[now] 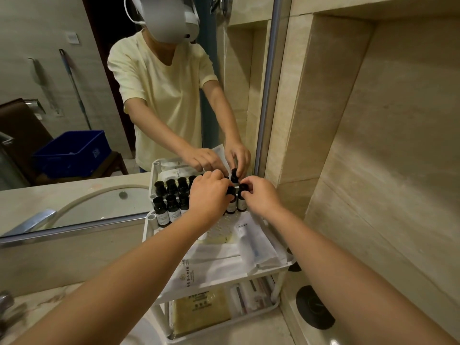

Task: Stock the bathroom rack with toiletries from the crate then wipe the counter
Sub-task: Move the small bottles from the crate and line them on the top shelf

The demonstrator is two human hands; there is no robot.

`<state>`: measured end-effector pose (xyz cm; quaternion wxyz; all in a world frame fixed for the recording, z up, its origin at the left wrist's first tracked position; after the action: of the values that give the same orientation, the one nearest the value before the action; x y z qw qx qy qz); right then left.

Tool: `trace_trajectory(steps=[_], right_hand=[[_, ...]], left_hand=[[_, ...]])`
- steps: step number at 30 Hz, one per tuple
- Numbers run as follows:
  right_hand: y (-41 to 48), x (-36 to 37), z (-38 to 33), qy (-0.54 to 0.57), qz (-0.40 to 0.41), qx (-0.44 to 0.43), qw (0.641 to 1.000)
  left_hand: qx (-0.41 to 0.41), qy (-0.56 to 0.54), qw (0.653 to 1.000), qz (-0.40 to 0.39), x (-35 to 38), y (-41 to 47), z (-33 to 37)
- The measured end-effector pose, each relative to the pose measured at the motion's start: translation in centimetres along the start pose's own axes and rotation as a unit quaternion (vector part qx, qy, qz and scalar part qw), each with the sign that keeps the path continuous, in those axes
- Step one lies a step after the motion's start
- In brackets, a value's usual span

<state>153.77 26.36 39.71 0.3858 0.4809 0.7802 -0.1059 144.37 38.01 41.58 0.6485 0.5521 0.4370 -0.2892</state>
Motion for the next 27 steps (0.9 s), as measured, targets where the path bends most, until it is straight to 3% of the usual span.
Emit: trace_trajectory(steps=[13, 23, 27], right_hand=[[-1.0, -0.8, -0.2, 0.053, 0.027, 0.003, 0.998], [-5.6, -1.5, -3.2, 0.095, 0.095, -0.015, 0.991], [-7.9, -0.7, -6.4, 0.119, 0.079, -0.044, 0.989]], left_hand=[[-0.023, -0.023, 0.999, 0.031, -0.5, -1.1, -0.1], [-0.098, -0.151, 0.983, 0.042, -3.6, -7.0, -1.3], [-0.151, -0.205, 0.966, 0.055, -5.2, -10.3, -2.7]])
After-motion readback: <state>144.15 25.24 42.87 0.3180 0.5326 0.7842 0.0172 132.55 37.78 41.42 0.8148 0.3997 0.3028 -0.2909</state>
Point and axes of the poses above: each hand's wrist, its own y-axis towards the middle knuckle, its own x-axis out of the palm, z = x × y, the point moved 1 cm from there along y, towards the middle knuckle, and after that the axes turned 2 degrees about z, right-handed, at the moved point
